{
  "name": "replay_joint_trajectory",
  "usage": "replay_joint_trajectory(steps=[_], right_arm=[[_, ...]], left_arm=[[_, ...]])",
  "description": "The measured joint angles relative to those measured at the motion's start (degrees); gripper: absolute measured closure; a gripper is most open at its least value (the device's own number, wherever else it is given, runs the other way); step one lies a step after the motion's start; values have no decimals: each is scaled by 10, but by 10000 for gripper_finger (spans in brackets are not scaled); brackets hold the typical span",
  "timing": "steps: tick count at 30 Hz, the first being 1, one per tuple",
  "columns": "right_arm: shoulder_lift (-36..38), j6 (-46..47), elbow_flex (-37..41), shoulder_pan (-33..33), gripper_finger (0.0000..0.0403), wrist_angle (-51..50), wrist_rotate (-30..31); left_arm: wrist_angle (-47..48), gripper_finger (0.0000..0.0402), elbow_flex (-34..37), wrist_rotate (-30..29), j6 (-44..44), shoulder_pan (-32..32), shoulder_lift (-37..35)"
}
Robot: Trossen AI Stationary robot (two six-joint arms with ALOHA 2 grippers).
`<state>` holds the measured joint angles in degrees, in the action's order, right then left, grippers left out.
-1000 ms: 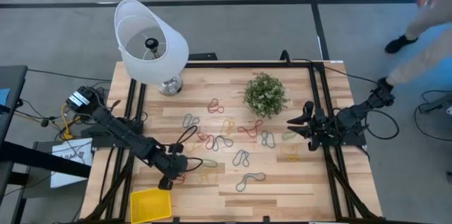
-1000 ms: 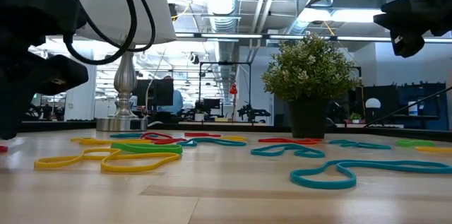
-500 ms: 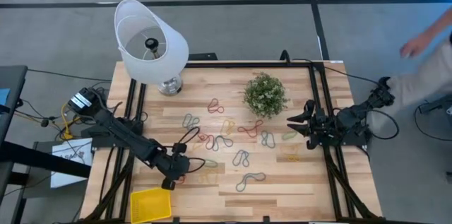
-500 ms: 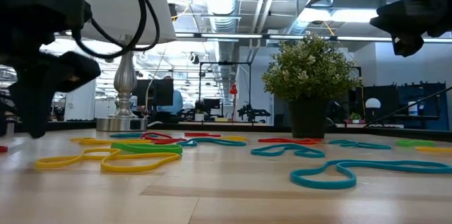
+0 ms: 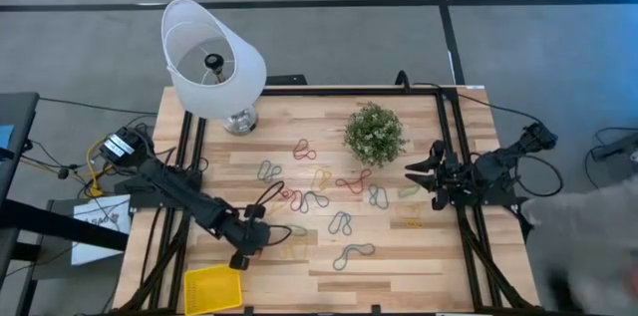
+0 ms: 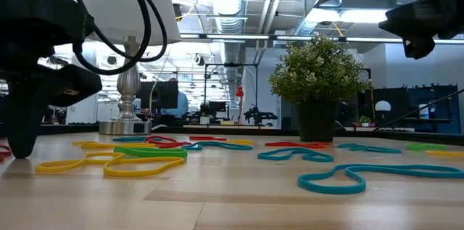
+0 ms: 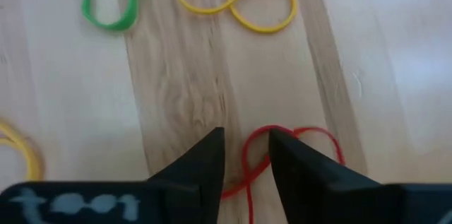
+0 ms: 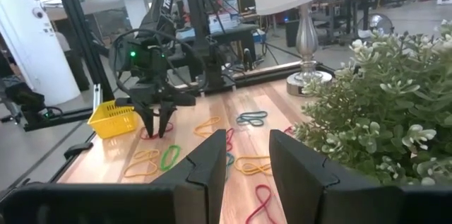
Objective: Pick and place items into bin
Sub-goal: Put the bottom left red rubberband into the yellow bin
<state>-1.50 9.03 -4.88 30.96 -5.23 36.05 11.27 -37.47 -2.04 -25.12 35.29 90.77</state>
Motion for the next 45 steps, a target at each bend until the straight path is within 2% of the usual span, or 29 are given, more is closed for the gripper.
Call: replay_joint_trajectory(steps=[5, 11, 15, 20, 24, 26, 31, 34, 38, 45], right_arm=[[0, 11, 0, 0, 301, -5, 0], [0, 11, 0, 0, 301, -6, 0], [0, 10, 0, 0, 301, -12, 0], [0, 11, 0, 0, 301, -13, 0], [0, 11, 0, 0, 301, -13, 0], [0, 11, 0, 0, 301, -13, 0], [0, 11, 0, 0, 301, -19, 0], [0, 11, 0, 0, 301, -24, 0], [0, 11, 0, 0, 301, -29, 0], [0, 16, 0, 0, 301, -48, 0]], left_arm=[[15, 334, 0, 19, -56, 0, -3], [17, 365, 0, 41, -57, 0, -3], [20, 394, 0, 34, -57, 2, -2], [38, 400, -10, 24, -51, 4, -4], [151, 401, -67, 26, -26, 7, -20], [204, 401, -120, 19, -8, 12, -34], [407, 401, -251, -11, -13, 41, -48], [460, 401, -325, -10, -56, 71, -58], [515, 401, -395, 13, -186, 113, -56], [542, 401, -432, 18, -383, 192, -56]])
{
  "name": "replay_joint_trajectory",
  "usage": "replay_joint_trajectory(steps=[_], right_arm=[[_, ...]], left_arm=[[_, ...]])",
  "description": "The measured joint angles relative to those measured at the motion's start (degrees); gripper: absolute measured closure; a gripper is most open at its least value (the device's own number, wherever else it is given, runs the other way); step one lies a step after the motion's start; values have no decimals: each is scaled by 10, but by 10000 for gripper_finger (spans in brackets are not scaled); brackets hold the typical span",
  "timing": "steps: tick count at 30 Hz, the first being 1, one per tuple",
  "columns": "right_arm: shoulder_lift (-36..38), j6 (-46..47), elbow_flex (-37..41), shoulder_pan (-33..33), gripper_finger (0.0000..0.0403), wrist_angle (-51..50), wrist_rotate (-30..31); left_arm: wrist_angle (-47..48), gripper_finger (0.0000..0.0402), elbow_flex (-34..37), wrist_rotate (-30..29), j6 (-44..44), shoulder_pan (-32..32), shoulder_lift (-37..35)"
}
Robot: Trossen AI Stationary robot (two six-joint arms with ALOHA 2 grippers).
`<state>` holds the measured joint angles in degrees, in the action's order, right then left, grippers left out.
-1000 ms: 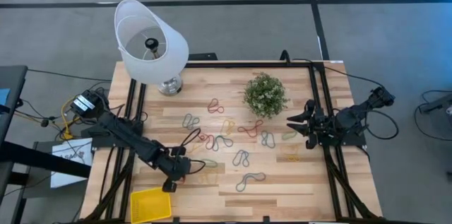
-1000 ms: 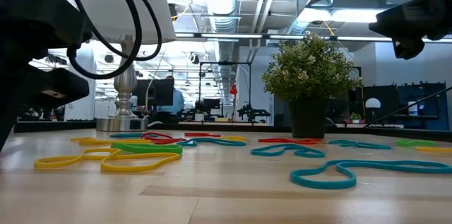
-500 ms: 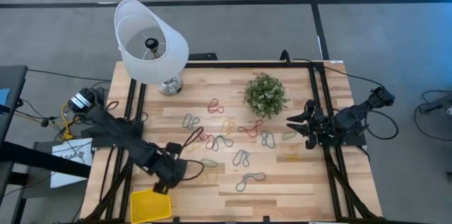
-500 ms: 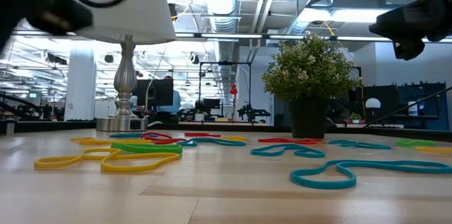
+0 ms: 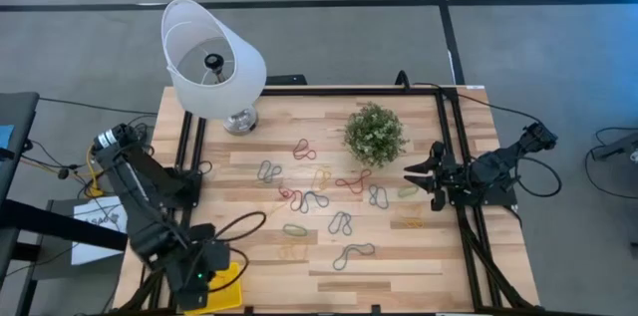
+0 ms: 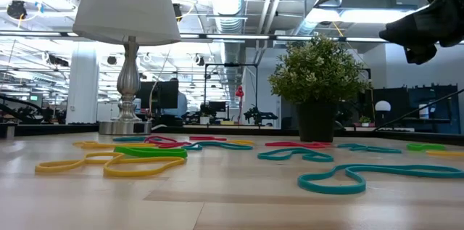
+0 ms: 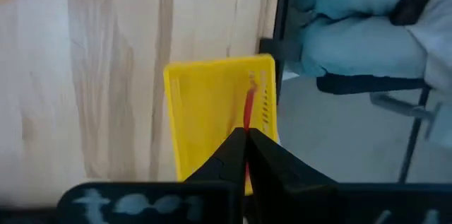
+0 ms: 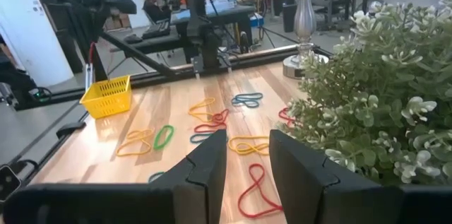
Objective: Pick and place items into bin
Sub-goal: Put the bottom left red rubberband into the yellow bin
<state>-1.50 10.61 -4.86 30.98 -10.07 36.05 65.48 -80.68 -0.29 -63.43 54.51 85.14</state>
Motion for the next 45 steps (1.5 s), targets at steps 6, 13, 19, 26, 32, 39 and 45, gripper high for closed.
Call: replay_joint_trajectory(steps=[6, 13, 19, 26, 32, 39, 45], right_arm=[[0, 16, 0, 0, 301, -3, 0], [0, 49, 0, 0, 301, -5, -2], [0, 50, 0, 0, 301, -9, -2], [0, 58, 0, 0, 301, -9, -2], [0, 60, 0, 0, 301, -8, -2], [0, 60, 0, 0, 301, -8, -2], [0, 60, 0, 0, 301, -10, -2]], left_arm=[[2, 401, 0, -53, -55, 35, 21], [9, 401, 0, -38, -82, 40, 58], [17, 396, 0, -4, -94, 39, 108], [37, 348, 0, 70, -126, 39, 175], [51, 307, 0, 90, -71, 39, 222], [47, 317, 3, 30, -36, 38, 256], [35, 390, 3, -27, -40, 38, 261]])
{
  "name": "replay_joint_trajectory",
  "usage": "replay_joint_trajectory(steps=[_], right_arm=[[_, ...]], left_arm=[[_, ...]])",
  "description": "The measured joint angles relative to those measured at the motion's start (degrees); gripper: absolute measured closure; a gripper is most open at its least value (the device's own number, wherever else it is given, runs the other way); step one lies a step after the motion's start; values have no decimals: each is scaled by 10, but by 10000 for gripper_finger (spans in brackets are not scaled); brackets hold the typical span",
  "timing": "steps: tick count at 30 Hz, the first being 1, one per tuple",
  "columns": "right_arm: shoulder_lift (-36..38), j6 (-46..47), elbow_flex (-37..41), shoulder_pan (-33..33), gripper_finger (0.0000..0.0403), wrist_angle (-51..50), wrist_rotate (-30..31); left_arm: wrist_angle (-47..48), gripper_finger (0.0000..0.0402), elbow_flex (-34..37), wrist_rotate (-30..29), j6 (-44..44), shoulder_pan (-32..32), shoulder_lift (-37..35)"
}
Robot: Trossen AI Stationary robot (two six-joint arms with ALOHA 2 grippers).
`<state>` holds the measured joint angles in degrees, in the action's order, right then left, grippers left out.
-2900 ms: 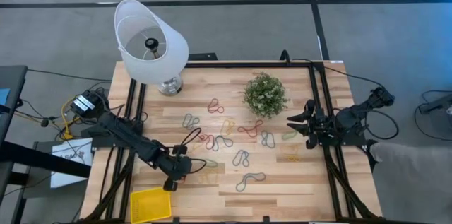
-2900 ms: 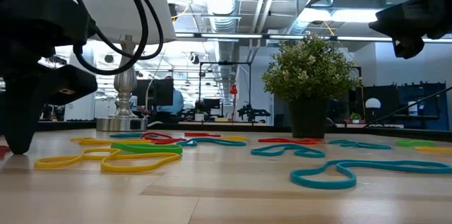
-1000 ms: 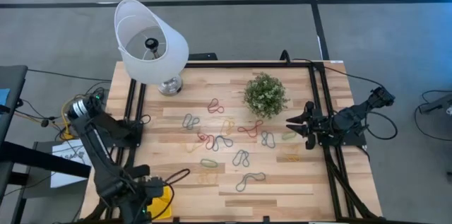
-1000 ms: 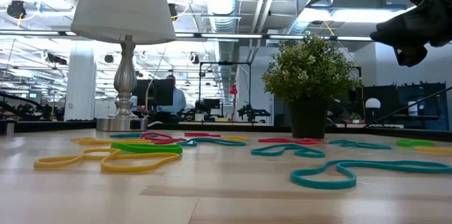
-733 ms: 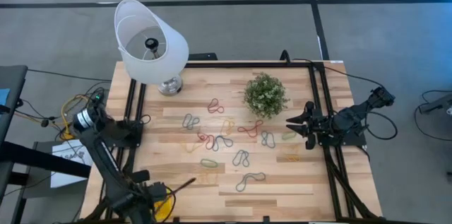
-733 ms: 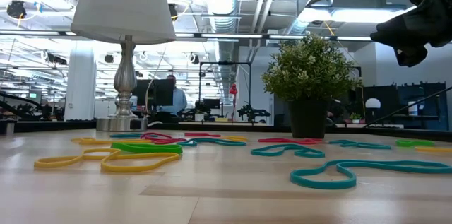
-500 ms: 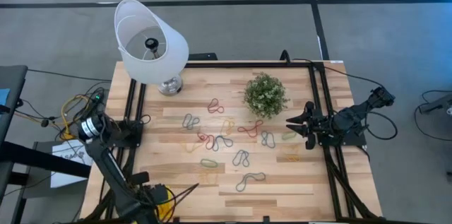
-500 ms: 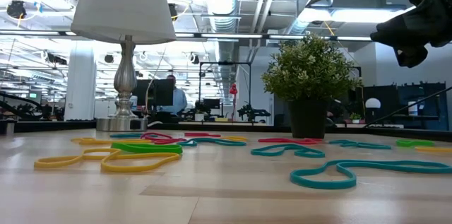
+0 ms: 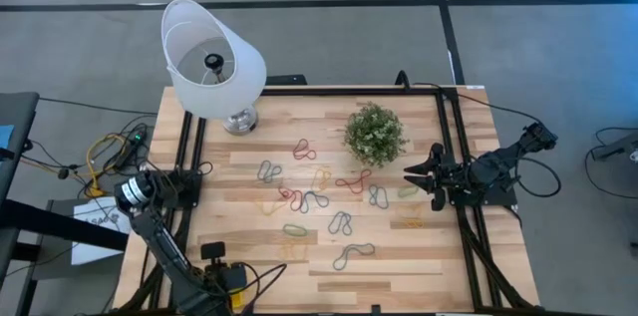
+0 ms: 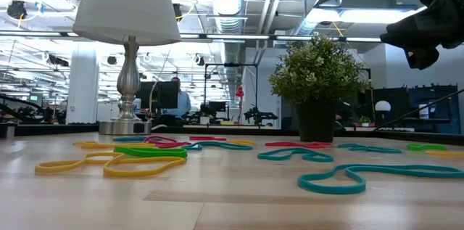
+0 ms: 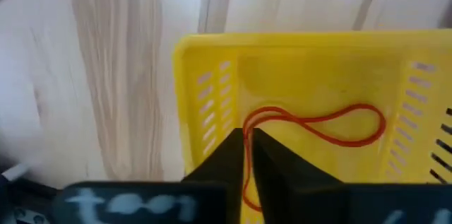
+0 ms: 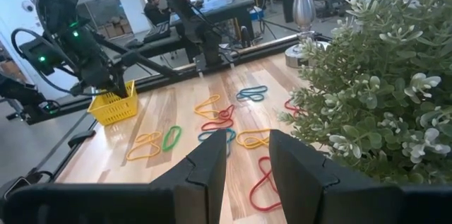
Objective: Pick and place items into bin
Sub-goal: Put the bottom left red rubberband into the yellow bin
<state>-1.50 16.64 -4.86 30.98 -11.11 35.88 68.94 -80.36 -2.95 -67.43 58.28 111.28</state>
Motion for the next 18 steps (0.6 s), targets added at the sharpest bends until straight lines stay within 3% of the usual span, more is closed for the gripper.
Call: replay_joint_trajectory(steps=[5, 10, 18], right_arm=[[0, 0, 0, 0, 301, -4, 0], [0, 0, 0, 0, 301, -6, 0], [0, 0, 0, 0, 301, -9, 0]], left_arm=[[0, 399, 0, -9, 6, 0, 1], [-46, 401, 0, 36, 23, 0, 5], [-87, 401, 0, -23, 67, -6, 5]])
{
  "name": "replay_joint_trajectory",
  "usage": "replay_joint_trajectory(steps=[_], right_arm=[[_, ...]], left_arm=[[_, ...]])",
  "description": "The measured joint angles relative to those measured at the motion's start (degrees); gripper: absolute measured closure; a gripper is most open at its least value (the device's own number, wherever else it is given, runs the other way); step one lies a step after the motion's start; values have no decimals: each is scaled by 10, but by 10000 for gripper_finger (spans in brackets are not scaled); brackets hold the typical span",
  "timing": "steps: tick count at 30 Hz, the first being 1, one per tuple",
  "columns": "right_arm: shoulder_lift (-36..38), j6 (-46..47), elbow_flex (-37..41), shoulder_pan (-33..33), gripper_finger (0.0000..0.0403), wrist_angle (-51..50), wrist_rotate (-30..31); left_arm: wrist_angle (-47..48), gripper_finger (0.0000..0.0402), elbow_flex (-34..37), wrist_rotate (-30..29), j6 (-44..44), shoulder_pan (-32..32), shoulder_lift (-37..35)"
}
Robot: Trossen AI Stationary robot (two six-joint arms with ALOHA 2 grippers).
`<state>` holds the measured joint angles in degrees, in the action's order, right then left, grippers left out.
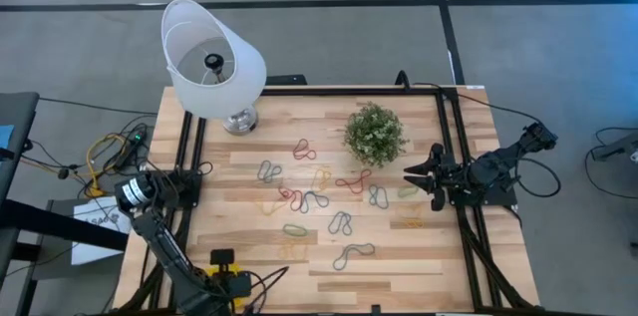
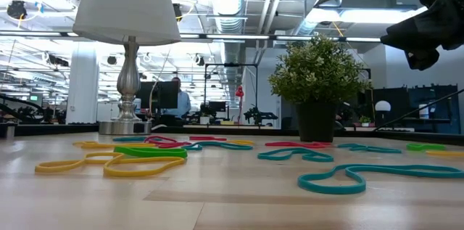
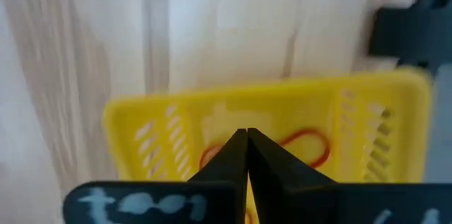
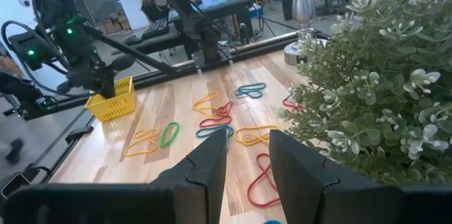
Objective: Pick and place items into bin
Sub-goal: Put the bottom left red rubberband into the yellow bin, then adjust the yellow bin
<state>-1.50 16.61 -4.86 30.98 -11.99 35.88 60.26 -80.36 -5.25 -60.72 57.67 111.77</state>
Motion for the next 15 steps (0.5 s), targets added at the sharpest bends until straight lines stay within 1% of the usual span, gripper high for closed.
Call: replay_joint_trajectory(steps=[4, 8, 12, 15], right_arm=[[0, 0, 0, 0, 301, 0, 0], [0, 0, 0, 0, 301, 0, 0], [0, 0, 0, 0, 301, 0, 0], [0, 0, 0, 0, 301, 0, 0]], left_arm=[[-22, 401, 0, -9, 29, -12, 0], [-24, 401, 0, -11, 54, -26, 0], [-7, 401, 0, -14, 83, -47, 0], [17, 401, 0, -32, 120, -68, 0]])
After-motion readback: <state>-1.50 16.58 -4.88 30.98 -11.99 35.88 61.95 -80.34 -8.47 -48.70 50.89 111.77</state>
